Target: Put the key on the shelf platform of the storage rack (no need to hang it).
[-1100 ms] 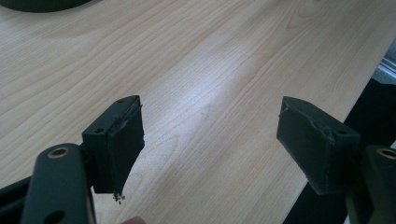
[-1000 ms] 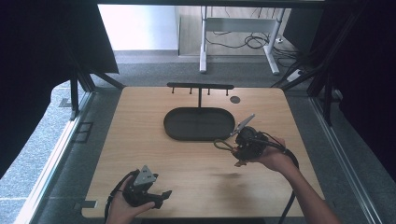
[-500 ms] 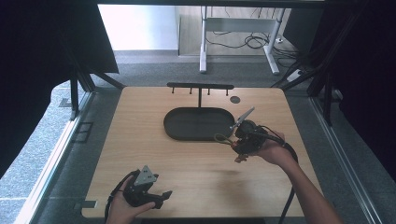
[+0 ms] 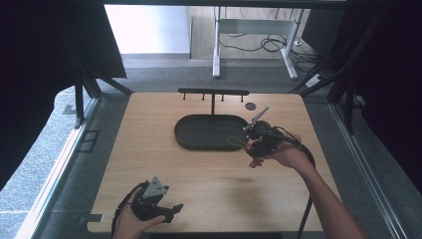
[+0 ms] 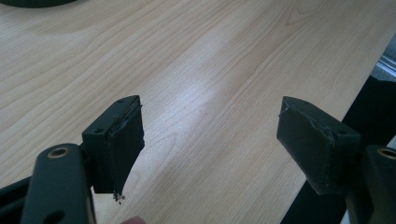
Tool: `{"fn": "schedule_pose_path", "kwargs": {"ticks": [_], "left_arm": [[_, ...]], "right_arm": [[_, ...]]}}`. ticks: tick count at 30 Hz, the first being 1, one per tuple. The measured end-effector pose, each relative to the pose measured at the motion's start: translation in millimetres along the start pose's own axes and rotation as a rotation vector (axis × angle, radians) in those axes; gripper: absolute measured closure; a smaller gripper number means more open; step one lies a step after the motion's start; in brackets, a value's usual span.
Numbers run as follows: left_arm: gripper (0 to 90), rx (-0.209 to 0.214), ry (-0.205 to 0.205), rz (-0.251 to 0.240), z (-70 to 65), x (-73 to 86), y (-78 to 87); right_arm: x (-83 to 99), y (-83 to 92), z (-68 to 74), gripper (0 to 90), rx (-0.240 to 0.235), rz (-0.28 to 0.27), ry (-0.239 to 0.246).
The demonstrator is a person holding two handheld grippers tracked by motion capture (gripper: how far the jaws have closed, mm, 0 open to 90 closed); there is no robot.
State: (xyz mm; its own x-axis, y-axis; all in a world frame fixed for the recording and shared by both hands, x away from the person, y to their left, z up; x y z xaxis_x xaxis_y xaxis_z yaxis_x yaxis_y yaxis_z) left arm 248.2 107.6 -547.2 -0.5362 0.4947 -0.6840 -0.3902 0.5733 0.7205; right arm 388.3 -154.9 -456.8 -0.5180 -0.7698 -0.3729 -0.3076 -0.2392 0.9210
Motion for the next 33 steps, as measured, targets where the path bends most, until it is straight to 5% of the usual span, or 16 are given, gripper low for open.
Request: {"fn": "schedule_pose_path", "kwargs": {"ticks": [13,33], "left_arm": [[23.5,0.002,0.003,0.001,0.1,0.3,-0.6],[23.5,0.002,0.001,0.001,0.3,0.1,0.3]], "right_arm": [[-20.2,-3.1,-7.0,66.6,-0.004,-0.020,-0.008],[-39.2,-17.4,-12.9,66.6,0.002,0.020,-0.004]]}}
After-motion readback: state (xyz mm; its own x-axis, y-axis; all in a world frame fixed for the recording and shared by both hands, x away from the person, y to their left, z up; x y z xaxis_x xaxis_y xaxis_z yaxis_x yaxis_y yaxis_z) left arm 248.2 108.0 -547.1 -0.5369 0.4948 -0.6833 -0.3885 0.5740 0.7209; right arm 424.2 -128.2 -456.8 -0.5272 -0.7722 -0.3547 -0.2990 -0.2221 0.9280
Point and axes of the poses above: each handheld gripper's, and its own axes: y roughly backward along the jaws, x roughly out of its underside, z roughly to its left, the point moved 9 cm from there along -y, roughly forward along the jaws, and after that the axes turned 2 degrees about x, right-handed, at the moved point
